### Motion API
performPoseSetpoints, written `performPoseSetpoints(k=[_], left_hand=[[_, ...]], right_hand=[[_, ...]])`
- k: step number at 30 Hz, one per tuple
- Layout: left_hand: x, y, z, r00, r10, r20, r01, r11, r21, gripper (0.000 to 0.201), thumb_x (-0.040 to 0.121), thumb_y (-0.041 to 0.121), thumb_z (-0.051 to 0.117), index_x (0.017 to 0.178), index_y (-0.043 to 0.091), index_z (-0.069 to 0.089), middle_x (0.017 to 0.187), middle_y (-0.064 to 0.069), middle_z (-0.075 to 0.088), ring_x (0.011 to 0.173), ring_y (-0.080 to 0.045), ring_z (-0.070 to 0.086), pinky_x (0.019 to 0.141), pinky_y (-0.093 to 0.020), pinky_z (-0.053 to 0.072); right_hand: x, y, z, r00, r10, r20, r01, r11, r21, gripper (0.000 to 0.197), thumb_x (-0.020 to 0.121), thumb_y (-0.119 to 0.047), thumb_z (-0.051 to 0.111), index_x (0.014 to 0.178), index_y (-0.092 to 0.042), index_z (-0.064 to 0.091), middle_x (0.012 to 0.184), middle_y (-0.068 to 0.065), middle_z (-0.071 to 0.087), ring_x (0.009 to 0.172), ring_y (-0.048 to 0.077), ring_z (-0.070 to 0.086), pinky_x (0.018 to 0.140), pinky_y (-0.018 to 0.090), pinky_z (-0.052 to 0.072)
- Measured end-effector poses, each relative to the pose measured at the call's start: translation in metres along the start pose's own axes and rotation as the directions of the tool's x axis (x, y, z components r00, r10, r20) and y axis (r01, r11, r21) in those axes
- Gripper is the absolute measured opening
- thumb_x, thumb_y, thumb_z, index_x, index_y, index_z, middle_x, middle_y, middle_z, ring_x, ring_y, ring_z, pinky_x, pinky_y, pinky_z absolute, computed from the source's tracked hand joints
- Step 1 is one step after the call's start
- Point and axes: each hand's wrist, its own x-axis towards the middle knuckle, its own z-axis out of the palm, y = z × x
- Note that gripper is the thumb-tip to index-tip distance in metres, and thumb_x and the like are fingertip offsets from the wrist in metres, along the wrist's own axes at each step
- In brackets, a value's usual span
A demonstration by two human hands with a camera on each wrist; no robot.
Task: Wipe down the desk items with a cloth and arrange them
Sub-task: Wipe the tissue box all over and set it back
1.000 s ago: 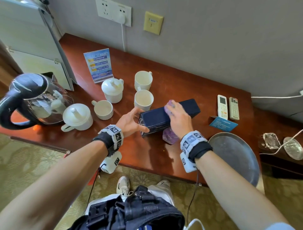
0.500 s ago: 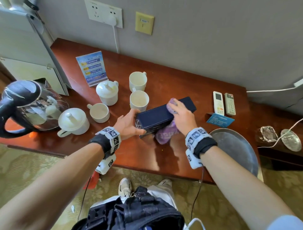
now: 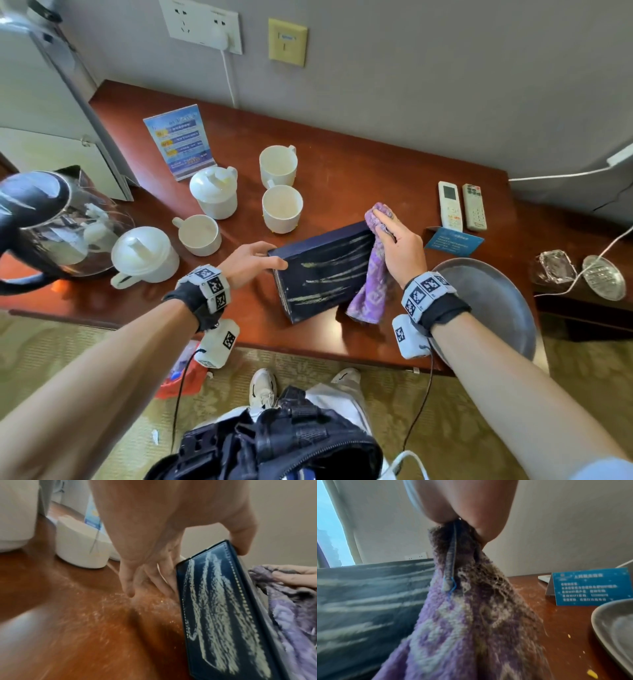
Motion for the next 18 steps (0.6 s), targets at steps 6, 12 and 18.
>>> performPoseSetpoints(k=[6,12,18], left_hand=[[0.007,-0.025,-0.001,0.995,-0.085,-0.057,0.091,0.990,0.109,0.069,0.053,0.067,0.064,0.108,0.026,0.075,0.121,0.001,0.069,0.117,-0.020,0.058,0.111,-0.041,0.039],[0.015,-0.041,0.004,0.981,-0.069,-0.179,0.101,0.979,0.176,0.030,0.084,0.045,0.065,0.106,0.026,0.071,0.121,-0.003,0.068,0.115,-0.023,0.060,0.107,-0.041,0.043],[0.013,-0.043,0.007,0.982,-0.039,-0.182,0.046,0.998,0.033,0.010,0.095,0.019,0.065,0.104,0.021,0.068,0.108,0.000,0.069,0.107,-0.017,0.061,0.095,-0.028,0.039]], right_hand=[[-0.005,0.007,0.035,0.994,-0.036,0.106,0.046,0.995,-0.094,0.041,0.105,-0.009,0.044,0.145,-0.013,0.049,0.154,-0.008,0.034,0.142,0.002,0.029,0.112,0.005,0.015],[-0.009,0.025,0.063,0.973,-0.024,0.228,0.100,0.940,-0.327,0.046,0.106,-0.006,0.035,0.151,-0.015,0.040,0.164,0.003,0.020,0.153,0.020,0.011,0.122,0.030,0.010],[-0.035,0.005,0.103,0.919,-0.247,0.308,0.348,0.875,-0.336,0.052,0.094,0.002,0.030,0.140,-0.003,0.053,0.152,0.017,0.042,0.145,0.034,0.032,0.121,0.042,0.024]])
